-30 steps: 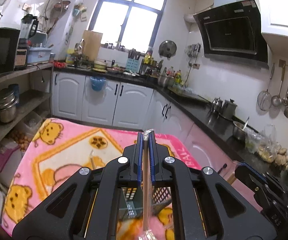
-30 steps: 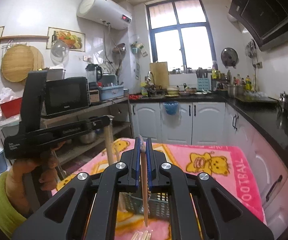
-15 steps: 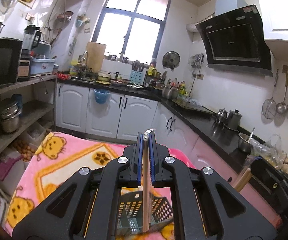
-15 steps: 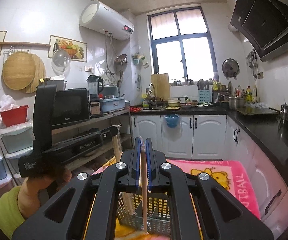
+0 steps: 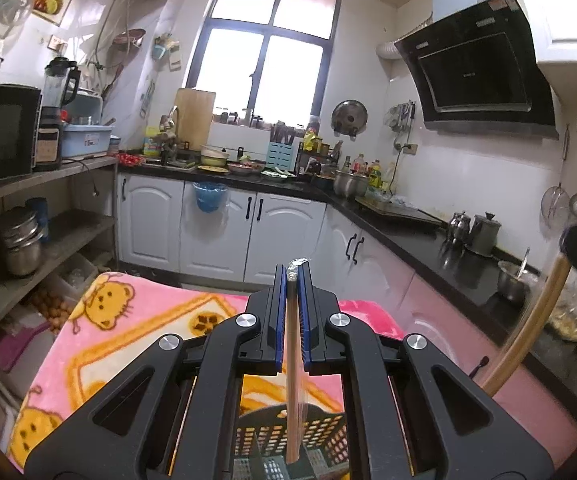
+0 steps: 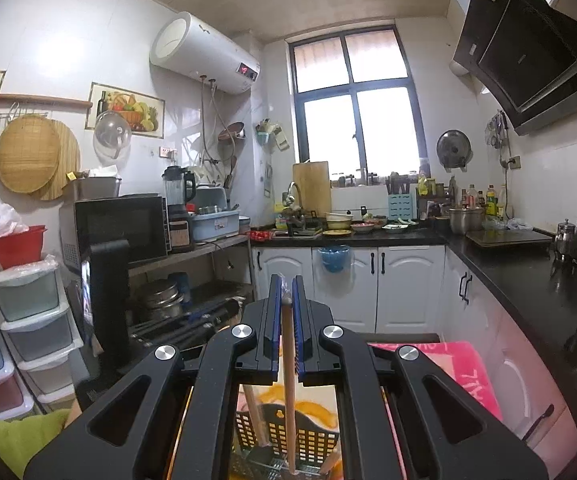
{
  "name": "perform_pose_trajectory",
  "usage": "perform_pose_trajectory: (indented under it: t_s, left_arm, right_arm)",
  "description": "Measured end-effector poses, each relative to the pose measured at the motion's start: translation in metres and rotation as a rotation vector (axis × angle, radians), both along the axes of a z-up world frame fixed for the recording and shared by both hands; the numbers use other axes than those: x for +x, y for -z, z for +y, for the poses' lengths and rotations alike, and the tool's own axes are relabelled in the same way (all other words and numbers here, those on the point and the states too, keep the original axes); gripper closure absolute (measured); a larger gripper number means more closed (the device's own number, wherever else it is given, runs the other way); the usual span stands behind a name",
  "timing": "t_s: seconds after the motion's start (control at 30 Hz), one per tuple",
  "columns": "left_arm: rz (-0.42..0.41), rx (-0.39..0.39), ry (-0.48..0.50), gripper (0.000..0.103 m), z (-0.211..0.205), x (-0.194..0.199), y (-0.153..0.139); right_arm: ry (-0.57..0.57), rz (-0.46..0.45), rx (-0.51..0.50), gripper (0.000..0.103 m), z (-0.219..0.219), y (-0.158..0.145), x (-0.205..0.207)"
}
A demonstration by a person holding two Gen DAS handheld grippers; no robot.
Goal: Organize utensils
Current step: 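Lower both chopsticks into the basket and open both grippers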
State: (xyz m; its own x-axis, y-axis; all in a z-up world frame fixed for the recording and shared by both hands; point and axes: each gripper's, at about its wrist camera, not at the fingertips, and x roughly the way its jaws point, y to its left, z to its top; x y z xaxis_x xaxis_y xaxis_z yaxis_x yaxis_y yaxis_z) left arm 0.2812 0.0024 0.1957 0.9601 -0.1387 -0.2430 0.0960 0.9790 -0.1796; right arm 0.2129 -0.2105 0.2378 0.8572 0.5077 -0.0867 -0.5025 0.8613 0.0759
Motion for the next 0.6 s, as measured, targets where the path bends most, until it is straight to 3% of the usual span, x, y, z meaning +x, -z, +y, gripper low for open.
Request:
perform_pose_trajectory:
  t_s: [0.27, 0.6]
  left_arm:
    - [0.028, 0.027, -0.017, 0.1, 0.002, 0.015, 0.024]
    - [0.059, 0.008, 0.011, 0.1, 0.004, 0.026, 0.059]
  right_arm:
    - [-0.003, 0.054, -0.008, 0.097, 0.007, 0.018, 0.027]
    - [0.016, 0.138, 0.006, 0.097, 0.012, 0.054, 0.059]
